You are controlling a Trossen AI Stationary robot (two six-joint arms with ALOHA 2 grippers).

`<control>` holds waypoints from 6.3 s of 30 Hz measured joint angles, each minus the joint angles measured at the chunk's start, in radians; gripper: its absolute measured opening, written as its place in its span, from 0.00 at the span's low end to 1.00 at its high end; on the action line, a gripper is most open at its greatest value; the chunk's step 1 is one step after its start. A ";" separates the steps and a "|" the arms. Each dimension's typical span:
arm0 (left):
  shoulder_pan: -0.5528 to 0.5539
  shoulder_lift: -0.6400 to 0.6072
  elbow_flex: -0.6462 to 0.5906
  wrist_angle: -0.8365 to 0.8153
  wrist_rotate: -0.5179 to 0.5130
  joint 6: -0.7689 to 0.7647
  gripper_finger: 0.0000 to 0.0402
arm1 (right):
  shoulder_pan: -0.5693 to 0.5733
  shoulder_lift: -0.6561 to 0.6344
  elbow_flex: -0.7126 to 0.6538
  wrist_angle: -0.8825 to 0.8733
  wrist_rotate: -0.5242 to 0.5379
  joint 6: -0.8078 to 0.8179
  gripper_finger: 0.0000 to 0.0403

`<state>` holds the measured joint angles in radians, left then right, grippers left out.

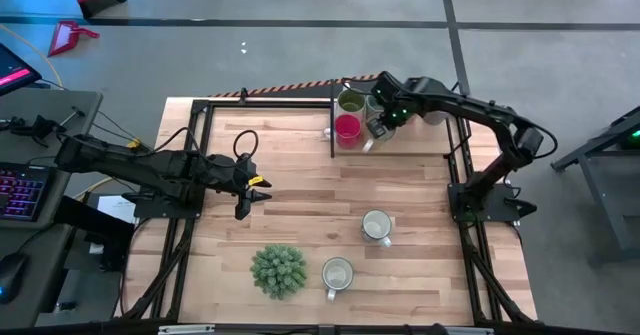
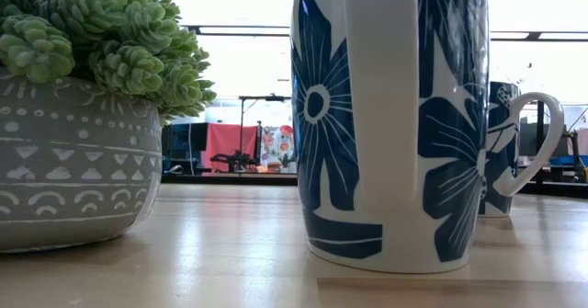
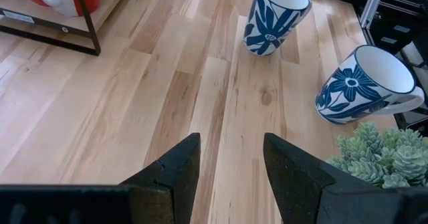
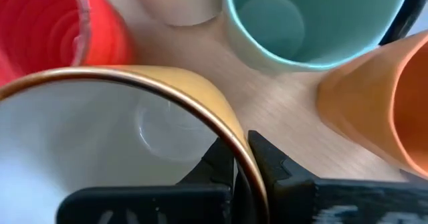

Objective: Place coffee mugs
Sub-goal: Put the yellow mug on the shelf, then put the blue mug on the shelf

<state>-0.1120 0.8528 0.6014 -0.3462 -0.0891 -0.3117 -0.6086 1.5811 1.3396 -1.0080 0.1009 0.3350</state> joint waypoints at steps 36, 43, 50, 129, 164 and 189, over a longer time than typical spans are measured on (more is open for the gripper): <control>0.000 0.000 0.000 0.000 0.000 0.000 0.38 | 0.003 0.060 0.000 -0.008 0.030 0.026 0.00; 0.000 0.000 0.000 0.000 0.000 0.000 0.38 | 0.003 0.060 0.000 -0.002 0.031 0.031 0.00; 0.000 0.000 0.000 0.000 0.000 -0.001 0.38 | 0.003 0.060 0.000 0.000 0.030 0.031 0.01; 0.000 0.000 0.000 0.017 -0.037 0.027 0.38 | 0.261 0.026 0.704 -0.565 -0.125 -0.003 0.28; 0.000 0.000 0.000 0.127 -0.021 -0.027 0.38 | 0.816 0.015 -0.090 -0.070 -0.100 0.479 0.28; 0.000 0.000 0.000 0.126 -0.022 -0.027 0.38 | 0.858 0.015 -0.289 0.179 -0.048 0.609 0.28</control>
<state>-0.1120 0.8524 0.6014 -0.2199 -0.1112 -0.3382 0.2493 1.5959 1.0503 -0.8294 0.0533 0.9440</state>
